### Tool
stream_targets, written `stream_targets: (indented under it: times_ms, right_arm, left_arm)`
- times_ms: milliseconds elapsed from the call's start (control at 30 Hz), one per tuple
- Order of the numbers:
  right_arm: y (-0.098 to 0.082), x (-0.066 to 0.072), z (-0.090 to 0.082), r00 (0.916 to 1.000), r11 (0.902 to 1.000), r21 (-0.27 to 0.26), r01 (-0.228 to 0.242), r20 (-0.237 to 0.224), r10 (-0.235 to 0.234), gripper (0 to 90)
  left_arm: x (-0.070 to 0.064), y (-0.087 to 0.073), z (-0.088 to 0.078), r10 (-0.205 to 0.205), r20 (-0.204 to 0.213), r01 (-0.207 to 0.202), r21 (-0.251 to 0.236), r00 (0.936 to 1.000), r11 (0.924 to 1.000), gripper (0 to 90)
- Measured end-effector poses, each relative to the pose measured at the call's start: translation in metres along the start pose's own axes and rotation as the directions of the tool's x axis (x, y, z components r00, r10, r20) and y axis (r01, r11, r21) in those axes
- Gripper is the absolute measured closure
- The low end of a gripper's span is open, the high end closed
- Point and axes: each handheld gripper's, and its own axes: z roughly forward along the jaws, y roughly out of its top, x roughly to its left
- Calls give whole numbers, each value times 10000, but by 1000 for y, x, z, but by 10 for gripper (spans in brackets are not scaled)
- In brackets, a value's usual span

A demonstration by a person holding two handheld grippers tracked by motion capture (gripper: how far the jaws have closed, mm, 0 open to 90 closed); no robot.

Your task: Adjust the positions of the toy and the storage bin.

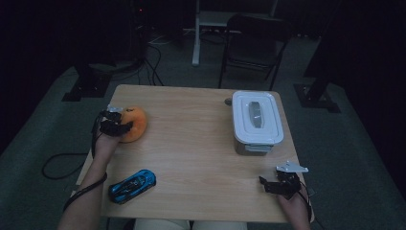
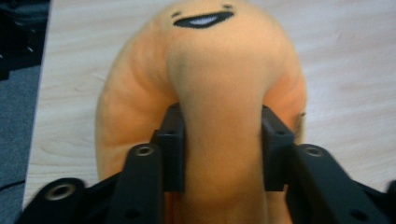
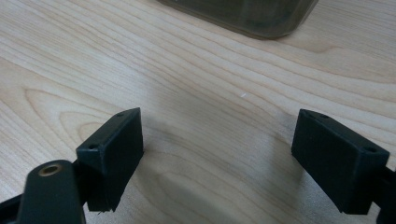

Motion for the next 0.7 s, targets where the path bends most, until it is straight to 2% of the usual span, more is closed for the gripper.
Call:
stream_targets:
  times_ms: [33, 133, 300, 367, 433, 567, 633, 667, 700]
  right_arm:
    - [0, 0, 0, 10000, 10000, -1, -1, 1, 1, 162]
    - [0, 0, 0, 10000, 10000, -2, -2, 0, 2, 162]
    - [0, 0, 0, 10000, 10000, -1, -1, 2, 1, 162]
    - [0, 0, 0, 10000, 10000, -2, -2, 2, 2, 163]
    - [0, 0, 0, 10000, 10000, -3, 1, 2, -1, 162]
    - [0, 0, 0, 10000, 10000, -2, 2, 3, -2, 163]
    - [0, 0, 0, 10000, 10000, -1, -2, 3, 2, 163]
    - [0, 0, 0, 10000, 10000, -1, 0, 2, 0, 162]
    - [0, 0, 0, 10000, 10000, -3, -4, 3, 4, 163]
  left_arm:
    - [-1, 1, -1, 88, -109, -89, -32, 9999, 10000, 654]
    - [-6, 5, -7, 239, 57, -238, -11, 9997, 9997, 656]
    - [-19, 13, -15, 614, 480, -608, -141, 9970, 9980, 657]
    - [-26, 16, -18, 849, 707, -835, -218, 9939, 9963, 660]
    - [-38, 20, -20, 1144, 984, -1117, -330, 9886, 9932, 659]
    - [-55, 26, -20, 1425, 1409, -1373, -457, 9797, 9895, 659]
    - [-66, 29, -19, 1603, 1625, -1538, -520, 9736, 9867, 659]
    - [-72, 32, -18, 1801, 1786, -1745, -467, 9673, 9836, 660]
    - [-76, 33, -18, 1886, 1832, -1826, -492, 9648, 9819, 659]
